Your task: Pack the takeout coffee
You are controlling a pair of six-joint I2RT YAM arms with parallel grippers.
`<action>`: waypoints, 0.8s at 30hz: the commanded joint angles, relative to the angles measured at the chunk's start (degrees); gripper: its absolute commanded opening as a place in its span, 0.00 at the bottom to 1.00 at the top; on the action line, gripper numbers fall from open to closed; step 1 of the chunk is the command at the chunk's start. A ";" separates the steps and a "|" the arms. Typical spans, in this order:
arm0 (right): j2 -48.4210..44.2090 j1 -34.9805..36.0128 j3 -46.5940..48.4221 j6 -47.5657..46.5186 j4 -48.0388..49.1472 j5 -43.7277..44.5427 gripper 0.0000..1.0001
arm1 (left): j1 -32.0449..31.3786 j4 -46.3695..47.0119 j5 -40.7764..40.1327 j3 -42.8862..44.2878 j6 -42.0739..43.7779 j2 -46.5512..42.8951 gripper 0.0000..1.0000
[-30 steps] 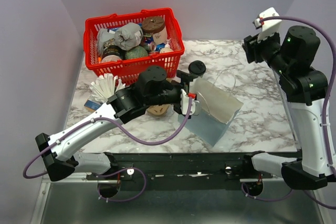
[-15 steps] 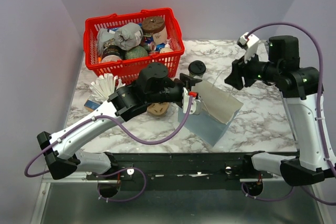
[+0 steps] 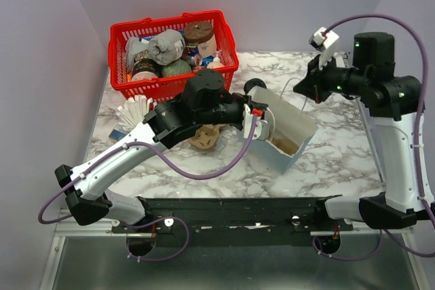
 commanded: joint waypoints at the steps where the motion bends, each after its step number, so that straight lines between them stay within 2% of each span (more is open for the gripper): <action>1: -1.00 -0.22 8.90 -1.02 2.59 1.96 0.01 | -0.13 3.23 -3.04 4.59 1.28 -0.99 0.00; 6: 0.32 -0.22 16.98 -1.10 5.13 4.95 0.01 | -0.05 1.82 -4.54 12.40 4.80 1.73 0.00; 11: 1.64 -0.22 20.77 -2.07 6.01 6.62 0.01 | -0.05 0.69 -5.24 18.91 7.08 4.55 0.00; 22: 0.41 -0.31 19.37 -3.04 8.30 7.24 0.00 | -0.05 -0.02 -5.33 19.01 7.88 5.17 0.00; 23: 0.24 -0.22 18.59 -3.30 8.47 7.15 0.00 | -0.05 0.76 -4.72 18.83 7.44 5.08 0.00; 24: -0.03 -0.31 16.23 -4.00 9.69 7.15 0.00 | 0.82 3.20 -4.81 17.27 3.52 4.82 0.00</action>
